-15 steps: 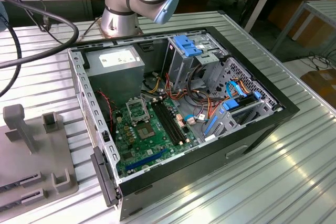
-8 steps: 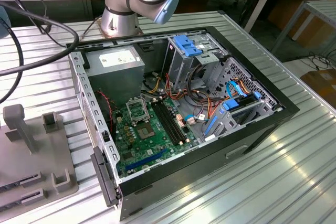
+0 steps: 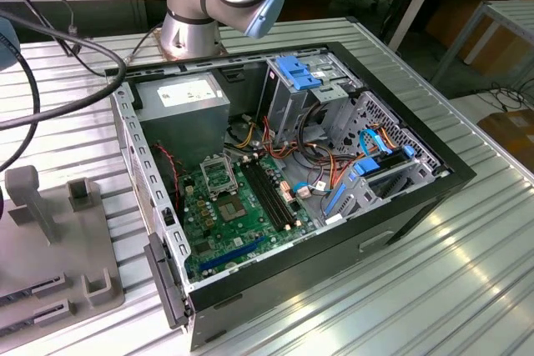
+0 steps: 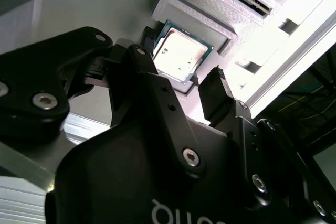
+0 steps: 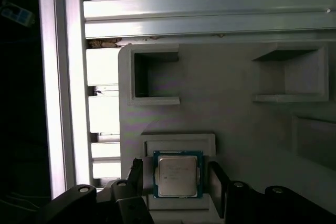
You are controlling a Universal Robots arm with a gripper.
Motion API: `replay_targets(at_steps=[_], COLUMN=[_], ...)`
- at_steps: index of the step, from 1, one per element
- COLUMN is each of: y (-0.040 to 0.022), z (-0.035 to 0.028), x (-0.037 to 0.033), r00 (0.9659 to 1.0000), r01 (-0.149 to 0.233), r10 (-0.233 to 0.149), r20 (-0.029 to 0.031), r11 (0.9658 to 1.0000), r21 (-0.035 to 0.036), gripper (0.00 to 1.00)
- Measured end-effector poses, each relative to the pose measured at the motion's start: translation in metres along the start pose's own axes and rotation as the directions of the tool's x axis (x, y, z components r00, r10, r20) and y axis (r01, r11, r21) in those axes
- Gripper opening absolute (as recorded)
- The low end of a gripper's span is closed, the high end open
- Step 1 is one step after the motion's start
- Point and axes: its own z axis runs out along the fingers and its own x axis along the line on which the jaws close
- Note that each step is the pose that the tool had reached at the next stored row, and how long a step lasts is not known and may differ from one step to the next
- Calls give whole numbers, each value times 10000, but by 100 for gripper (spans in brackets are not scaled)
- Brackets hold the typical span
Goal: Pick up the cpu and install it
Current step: 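Pick up the cpu and move it towards the insertion slot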
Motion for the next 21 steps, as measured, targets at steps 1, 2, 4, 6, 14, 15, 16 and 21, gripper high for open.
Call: replay_targets(at_steps=[1,2,4,6,14,15,16,21], y=[0,-1,-1,-2,-4,-4,-4,-3], z=[8,18,29,40,52,51,50,52], x=[0,0,0,-1,-2,-2,-2,-2], r00=[10000,10000,10000,10000,10000,10000,10000,9999], r01=[1,1,0,-1,-2,-1,5,166], r10=[-1,-1,0,1,2,1,-5,-166], r20=[0,0,-1,1,6,5,4,1], r11=[10000,10000,10000,10000,10000,10000,10000,9998], r21=[0,0,1,0,77,91,97,103], gripper=[61,61,61,61,61,61,61,61])
